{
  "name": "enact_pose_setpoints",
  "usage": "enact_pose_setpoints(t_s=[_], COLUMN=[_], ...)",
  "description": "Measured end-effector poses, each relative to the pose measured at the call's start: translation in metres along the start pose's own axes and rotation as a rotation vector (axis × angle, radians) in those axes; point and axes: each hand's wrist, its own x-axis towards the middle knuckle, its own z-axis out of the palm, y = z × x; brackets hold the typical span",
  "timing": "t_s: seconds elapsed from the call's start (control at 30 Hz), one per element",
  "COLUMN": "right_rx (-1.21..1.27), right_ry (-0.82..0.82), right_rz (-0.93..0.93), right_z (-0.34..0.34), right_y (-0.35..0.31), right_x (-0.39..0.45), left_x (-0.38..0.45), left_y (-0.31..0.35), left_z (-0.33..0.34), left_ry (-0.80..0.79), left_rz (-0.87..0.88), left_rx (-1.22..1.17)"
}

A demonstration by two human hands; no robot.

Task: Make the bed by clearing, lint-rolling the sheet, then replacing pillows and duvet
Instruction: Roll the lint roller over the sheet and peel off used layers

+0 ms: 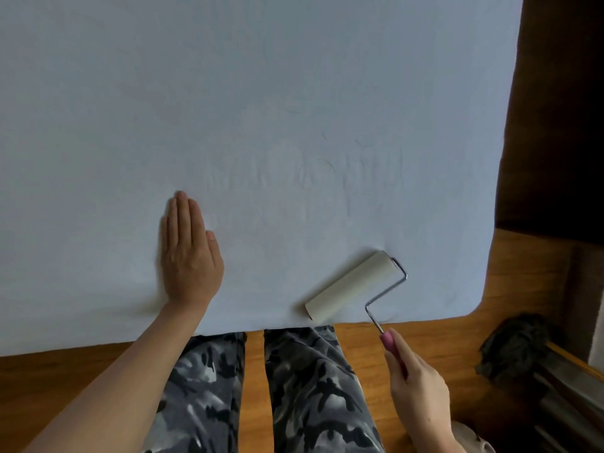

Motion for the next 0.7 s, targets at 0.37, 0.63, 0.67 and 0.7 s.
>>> enact_pose_setpoints(t_s=[0.37,0.63,0.67,0.7], right_rx=[0.148,0.173,0.188,0.199], right_ry=[-0.053,-0.045,-0.047,-0.049], right_rz=[-0.201,-0.246,-0.236,-0.224], right_z=[0.003,0.005,0.007,0.009], right_y=[-0.205,-0.218,-0.201,-0.181], right_x=[0.141,0.154,0.144,0.133], left_x=[0.000,-0.001,-0.001,-0.001], left_y=[0.000,-0.002,-0.002,-0.002], left_z=[0.002,0.002,0.002,0.002], left_ry=[0.024,0.000,0.005,0.010], left_rz=[-0.010,-0.001,0.003,0.007], left_rx=[-0.011,-0.020,-0.019,-0.017])
